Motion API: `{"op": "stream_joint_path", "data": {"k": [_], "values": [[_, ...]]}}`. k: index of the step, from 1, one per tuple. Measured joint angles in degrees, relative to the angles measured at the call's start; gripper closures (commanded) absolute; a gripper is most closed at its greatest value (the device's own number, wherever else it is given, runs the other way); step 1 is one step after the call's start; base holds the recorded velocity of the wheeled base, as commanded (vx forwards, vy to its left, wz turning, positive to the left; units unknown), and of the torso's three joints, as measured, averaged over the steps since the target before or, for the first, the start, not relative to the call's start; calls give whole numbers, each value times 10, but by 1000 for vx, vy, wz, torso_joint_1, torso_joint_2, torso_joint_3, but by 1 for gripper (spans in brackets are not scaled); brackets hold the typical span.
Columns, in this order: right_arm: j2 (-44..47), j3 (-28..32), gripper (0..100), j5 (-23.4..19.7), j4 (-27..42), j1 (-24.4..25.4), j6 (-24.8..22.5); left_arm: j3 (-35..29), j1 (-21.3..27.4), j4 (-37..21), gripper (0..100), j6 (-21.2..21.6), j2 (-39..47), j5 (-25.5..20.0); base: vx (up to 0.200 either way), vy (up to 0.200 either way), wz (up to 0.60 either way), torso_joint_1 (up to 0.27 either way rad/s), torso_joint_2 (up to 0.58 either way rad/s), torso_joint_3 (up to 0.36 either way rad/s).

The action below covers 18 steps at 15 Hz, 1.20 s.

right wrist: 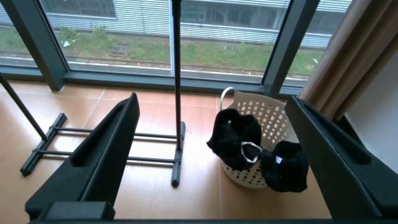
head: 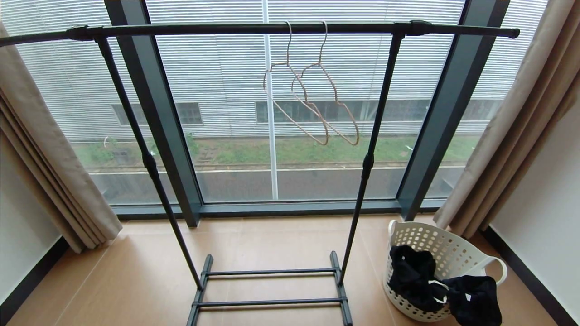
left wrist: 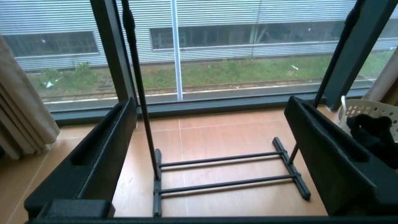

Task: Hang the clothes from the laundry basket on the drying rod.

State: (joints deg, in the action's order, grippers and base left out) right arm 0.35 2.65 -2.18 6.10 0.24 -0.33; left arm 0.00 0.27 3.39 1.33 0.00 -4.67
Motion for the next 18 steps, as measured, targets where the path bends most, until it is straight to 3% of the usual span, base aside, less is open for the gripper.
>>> {"op": "stream_joint_path", "data": {"k": [9,13,18], "values": [[0,0,0,0,0,0,0,0,0,1,0,0,0,0,0,0,0,-141,476,331],[0,0,0,0,0,0,0,0,0,0,0,0,0,0,0,0,0,-26,114,86],[0,0,0,0,-1,0,1,0,0,0,0,1,0,0,0,0,-600,-2,8,12]]}}
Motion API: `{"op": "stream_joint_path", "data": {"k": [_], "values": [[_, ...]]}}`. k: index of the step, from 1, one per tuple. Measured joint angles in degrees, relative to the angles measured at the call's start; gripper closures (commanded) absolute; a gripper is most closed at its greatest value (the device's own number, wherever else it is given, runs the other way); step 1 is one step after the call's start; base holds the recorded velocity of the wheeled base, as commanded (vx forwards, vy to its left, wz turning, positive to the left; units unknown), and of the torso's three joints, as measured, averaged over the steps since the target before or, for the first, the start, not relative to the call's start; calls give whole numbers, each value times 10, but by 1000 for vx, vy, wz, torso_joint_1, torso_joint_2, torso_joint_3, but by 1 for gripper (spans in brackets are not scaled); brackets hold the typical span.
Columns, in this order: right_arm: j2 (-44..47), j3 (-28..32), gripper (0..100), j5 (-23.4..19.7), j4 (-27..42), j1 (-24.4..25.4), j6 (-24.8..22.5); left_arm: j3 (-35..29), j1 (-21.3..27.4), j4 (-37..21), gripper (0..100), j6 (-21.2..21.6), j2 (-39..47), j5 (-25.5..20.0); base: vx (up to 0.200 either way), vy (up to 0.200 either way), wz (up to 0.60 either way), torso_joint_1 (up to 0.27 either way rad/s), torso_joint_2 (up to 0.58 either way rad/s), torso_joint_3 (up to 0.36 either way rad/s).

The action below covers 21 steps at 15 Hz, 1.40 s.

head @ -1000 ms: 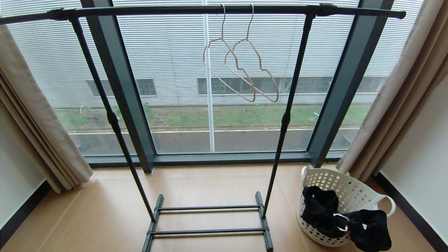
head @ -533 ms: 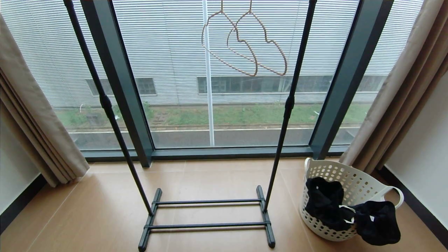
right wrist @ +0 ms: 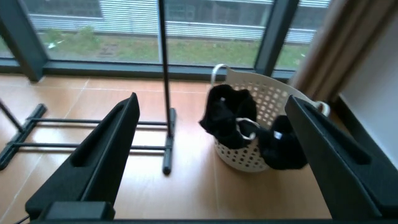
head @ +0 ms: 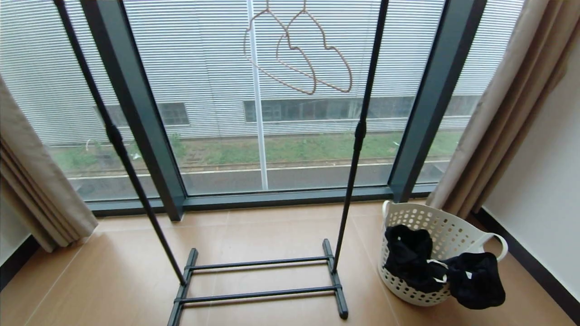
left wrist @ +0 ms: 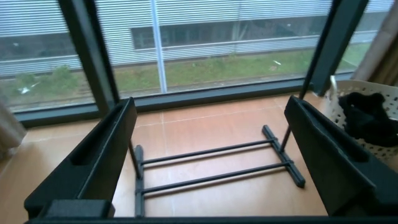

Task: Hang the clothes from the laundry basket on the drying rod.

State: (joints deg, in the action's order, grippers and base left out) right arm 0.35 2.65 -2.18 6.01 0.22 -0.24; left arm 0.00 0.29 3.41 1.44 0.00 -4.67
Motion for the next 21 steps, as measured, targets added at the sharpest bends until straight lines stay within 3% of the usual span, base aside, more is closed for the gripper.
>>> {"op": "stream_joint_path", "data": {"k": [3,12,18,21], "values": [[0,0,0,0,0,0,0,0,0,0,0,0,0,-1,0,0,0,0,0,0],[0,0,0,0,1,0,-1,0,1,0,0,0,0,-1,0,-200,0,1,3,3],[0,0,0,0,0,0,-1,0,1,0,0,0,0,-1,200,0,0,5,1,2],[0,0,0,0,1,0,0,0,1,0,0,1,0,-1,-133,0,0,15,5,2]]}}
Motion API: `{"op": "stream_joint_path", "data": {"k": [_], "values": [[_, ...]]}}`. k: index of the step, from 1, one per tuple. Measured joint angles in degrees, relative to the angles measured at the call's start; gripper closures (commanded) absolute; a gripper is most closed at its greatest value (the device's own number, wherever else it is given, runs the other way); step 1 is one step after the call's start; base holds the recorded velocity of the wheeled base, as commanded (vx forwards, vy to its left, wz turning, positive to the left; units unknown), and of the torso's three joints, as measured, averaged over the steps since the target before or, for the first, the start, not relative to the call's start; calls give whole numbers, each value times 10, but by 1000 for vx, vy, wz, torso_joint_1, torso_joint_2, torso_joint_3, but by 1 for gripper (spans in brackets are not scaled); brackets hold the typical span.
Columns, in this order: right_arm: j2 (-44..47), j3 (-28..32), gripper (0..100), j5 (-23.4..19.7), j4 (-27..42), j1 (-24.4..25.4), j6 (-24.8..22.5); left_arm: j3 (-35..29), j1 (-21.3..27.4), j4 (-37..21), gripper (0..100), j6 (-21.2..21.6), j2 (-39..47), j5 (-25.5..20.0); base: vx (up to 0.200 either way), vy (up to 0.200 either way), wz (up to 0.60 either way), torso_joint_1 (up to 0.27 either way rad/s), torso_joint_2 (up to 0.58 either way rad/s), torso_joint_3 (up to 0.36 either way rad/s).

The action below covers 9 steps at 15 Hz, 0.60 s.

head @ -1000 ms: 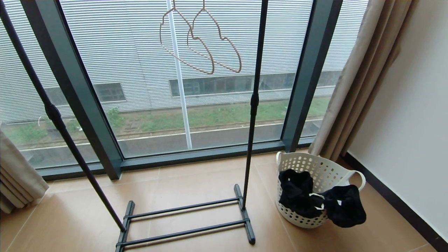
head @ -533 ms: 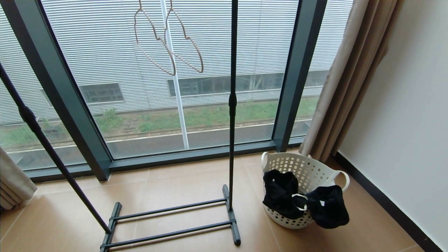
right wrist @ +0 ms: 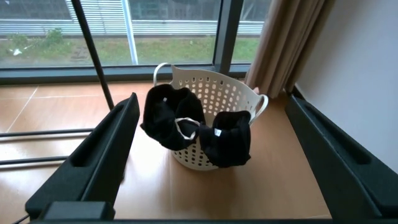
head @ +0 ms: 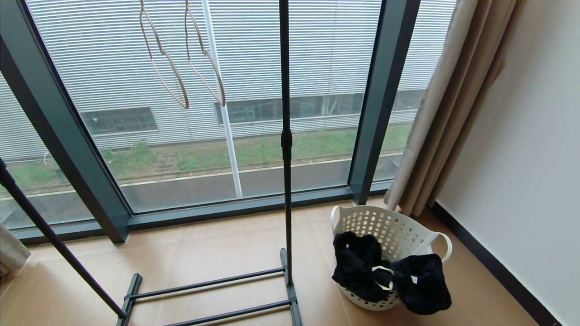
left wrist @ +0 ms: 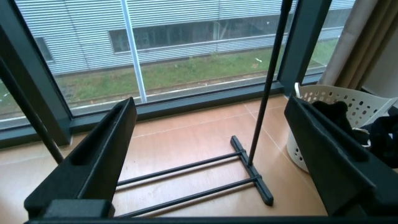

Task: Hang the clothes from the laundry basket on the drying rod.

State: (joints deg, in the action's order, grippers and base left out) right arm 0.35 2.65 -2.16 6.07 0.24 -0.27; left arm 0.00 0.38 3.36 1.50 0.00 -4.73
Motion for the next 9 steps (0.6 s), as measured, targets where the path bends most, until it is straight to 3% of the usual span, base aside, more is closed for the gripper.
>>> {"op": "stream_joint_path", "data": {"k": [1,4,6,9], "values": [[0,0,0,0,0,0,0,0,0,0,0,0,0,0,-200,0,0,-2,-2,2],[0,0,0,0,0,0,0,0,0,1,0,3,0,0,0,0,0,0,0,0],[0,0,0,0,0,0,0,0,-1,0,0,3,0,0,0,0,-600,5,5,2],[0,0,0,0,0,-1,-2,0,-1,0,0,2,0,1,0,0,0,0,0,0]]}}
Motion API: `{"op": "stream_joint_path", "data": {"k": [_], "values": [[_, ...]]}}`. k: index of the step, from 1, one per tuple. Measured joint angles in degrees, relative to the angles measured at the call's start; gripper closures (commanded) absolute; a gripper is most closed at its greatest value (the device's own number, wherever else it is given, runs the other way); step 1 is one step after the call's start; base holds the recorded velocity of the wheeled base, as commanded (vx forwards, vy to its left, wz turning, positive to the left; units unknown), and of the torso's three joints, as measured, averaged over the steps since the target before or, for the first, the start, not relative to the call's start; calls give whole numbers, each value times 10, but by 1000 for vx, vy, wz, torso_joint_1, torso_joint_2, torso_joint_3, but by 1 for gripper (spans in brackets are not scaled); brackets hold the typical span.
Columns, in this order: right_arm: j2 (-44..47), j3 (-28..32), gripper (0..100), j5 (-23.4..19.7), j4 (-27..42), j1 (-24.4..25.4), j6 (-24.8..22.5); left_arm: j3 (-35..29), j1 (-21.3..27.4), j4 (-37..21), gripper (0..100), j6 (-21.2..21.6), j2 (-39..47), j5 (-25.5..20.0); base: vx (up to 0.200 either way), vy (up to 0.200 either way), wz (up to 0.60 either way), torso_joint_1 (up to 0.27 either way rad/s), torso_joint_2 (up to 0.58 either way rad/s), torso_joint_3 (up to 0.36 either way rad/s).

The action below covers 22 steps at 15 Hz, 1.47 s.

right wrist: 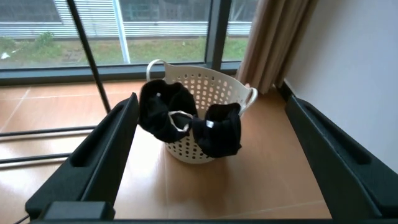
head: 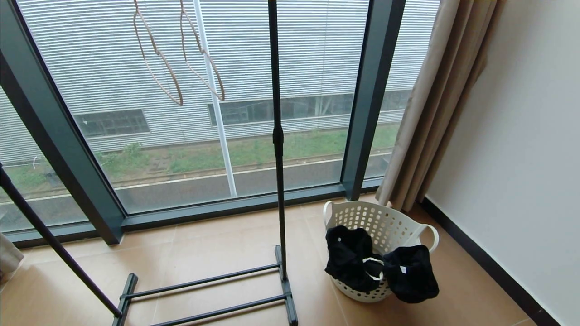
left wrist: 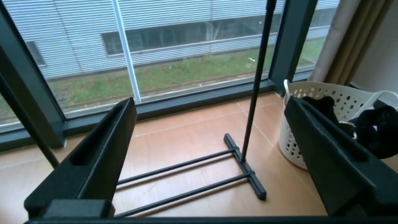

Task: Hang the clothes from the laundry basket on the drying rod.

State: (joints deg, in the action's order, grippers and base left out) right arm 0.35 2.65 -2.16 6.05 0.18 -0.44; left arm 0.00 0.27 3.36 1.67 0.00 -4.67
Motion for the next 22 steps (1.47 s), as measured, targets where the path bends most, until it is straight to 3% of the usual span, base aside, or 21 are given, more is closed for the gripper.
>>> {"op": "stream_joint_path", "data": {"k": [11,22], "values": [[0,0,0,0,0,0,0,0,0,0,0,2,0,-2,0,0,-164,0,1,-5],[0,0,0,0,0,1,0,0,0,0,0,1,0,-2,0,0,0,4,2,-185]]}}
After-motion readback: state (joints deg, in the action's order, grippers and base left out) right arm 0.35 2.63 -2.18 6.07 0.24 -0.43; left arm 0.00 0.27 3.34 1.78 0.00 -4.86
